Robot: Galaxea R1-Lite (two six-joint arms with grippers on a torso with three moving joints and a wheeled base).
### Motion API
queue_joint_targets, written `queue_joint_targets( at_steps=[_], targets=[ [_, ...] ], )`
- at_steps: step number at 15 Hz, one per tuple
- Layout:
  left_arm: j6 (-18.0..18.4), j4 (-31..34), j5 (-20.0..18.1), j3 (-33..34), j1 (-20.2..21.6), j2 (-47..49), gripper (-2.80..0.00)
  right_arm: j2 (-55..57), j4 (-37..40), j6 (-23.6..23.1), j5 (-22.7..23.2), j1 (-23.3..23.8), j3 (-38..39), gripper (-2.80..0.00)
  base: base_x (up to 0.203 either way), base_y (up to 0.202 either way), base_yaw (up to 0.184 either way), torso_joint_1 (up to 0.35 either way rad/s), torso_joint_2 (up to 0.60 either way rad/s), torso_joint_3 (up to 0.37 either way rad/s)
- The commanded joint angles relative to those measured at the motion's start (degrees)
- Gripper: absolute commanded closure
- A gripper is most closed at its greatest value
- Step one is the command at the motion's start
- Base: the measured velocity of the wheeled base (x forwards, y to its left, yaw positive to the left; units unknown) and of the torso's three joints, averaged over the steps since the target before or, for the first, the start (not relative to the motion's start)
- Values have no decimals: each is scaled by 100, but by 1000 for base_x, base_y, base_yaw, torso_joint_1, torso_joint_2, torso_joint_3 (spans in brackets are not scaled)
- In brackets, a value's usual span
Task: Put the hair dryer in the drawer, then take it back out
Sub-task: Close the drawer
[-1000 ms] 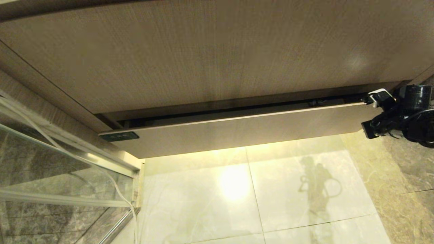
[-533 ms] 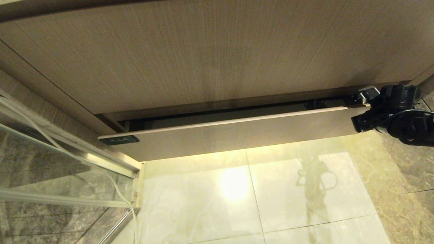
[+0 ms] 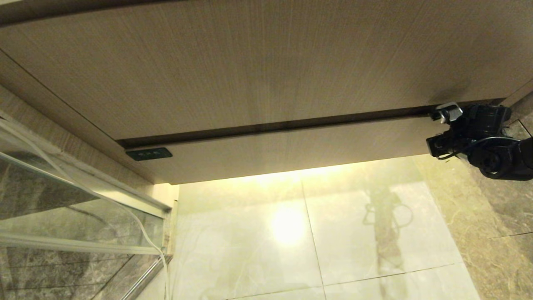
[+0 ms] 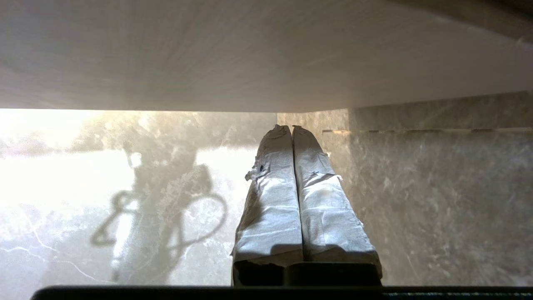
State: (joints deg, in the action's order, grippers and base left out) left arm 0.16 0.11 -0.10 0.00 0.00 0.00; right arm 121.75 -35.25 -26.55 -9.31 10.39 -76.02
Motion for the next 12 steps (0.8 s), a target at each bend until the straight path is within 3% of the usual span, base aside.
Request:
queue_joint_targets(
  at_steps=[1, 12],
  targets=[
    [1, -2, 1, 0, 0, 0, -280, 7, -8, -16, -9, -2, 0, 0, 0, 0, 0, 0, 0, 0],
    [1, 7, 1, 0, 0, 0, -280, -90, -211, -78, 17, -195, 17, 0, 0, 0, 0, 0, 0, 0]
  ],
)
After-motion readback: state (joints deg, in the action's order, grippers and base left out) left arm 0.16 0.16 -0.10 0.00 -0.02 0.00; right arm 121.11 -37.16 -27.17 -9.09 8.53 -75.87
